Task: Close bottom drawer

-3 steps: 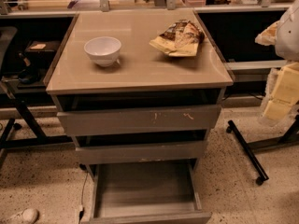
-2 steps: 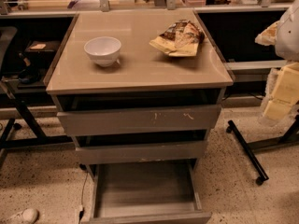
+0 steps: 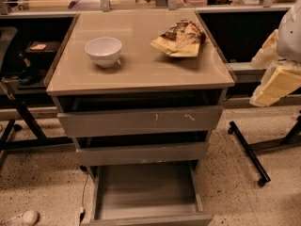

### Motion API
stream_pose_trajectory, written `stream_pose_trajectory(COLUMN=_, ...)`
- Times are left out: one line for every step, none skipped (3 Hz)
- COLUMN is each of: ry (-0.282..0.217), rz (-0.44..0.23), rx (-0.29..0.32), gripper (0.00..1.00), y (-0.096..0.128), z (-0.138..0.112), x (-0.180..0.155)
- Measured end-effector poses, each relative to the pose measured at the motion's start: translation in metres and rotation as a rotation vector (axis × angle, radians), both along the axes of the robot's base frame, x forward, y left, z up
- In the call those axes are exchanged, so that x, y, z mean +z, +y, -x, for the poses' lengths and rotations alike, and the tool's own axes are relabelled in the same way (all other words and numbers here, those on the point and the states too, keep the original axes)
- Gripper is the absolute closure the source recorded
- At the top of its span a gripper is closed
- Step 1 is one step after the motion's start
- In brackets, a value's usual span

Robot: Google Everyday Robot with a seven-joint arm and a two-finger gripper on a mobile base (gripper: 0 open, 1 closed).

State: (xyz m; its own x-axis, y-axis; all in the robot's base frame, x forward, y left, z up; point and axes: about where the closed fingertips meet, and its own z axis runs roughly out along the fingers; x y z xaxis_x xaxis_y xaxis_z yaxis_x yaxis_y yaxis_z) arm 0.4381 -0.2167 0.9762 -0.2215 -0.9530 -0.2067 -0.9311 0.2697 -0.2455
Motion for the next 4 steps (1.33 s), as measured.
stream_pose_trajectory(ry=0.0, rz=0.0, rx=0.0, gripper=0.64, y=0.0, z=0.0, x=0.0)
stream_pose_trajectory(ry=0.0, rz=0.0, rx=0.0, gripper=0.88, y=0.0, z=0.0, x=0.0)
stream_pose_trajectory(ry=-0.017, rz=0.022, rx=-0.018, gripper=1.0, y=0.001, z=0.005, x=-0.009)
stream_pose_trajectory(ry=-0.004, rz=-0.016, rx=-0.032, gripper=1.0, y=0.015, z=0.028, x=-0.046)
